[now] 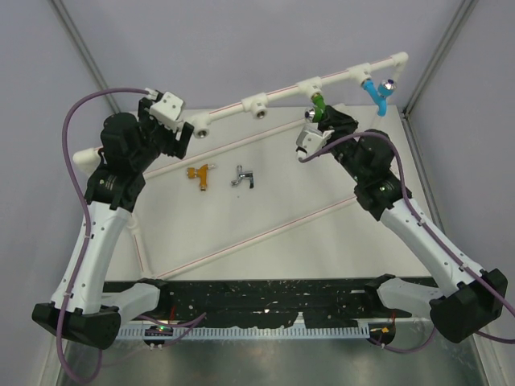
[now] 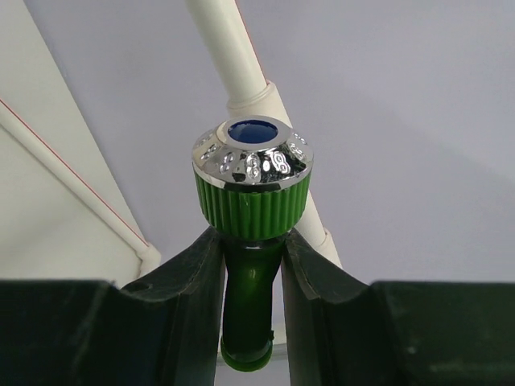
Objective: Install the water faucets
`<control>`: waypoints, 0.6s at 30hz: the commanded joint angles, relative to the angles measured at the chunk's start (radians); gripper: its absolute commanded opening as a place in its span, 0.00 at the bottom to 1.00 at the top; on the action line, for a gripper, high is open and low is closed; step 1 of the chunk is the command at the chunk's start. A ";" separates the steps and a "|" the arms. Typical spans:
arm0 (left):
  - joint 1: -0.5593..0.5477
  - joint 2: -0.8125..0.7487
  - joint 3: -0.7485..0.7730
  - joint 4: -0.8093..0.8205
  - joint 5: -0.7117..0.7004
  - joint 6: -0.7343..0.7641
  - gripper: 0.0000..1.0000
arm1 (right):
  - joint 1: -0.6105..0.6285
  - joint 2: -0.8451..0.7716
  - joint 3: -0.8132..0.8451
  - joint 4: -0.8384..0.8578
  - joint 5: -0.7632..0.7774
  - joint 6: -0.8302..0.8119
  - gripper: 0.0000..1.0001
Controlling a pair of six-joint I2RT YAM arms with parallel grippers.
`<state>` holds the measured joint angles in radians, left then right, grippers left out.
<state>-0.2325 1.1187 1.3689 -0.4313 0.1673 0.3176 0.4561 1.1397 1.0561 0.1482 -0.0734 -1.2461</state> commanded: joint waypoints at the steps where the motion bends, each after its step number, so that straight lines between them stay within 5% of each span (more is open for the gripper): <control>1: -0.008 0.043 -0.054 -0.182 0.044 -0.107 0.76 | 0.003 0.035 0.004 0.063 -0.068 0.275 0.05; 18: -0.041 0.036 -0.083 -0.198 0.012 -0.098 0.77 | -0.017 0.057 -0.001 0.189 -0.094 0.795 0.05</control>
<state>-0.2405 1.1149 1.3510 -0.4091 0.1413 0.3237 0.4248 1.1763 1.0557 0.2775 -0.0803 -0.7063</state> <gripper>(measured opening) 0.772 0.356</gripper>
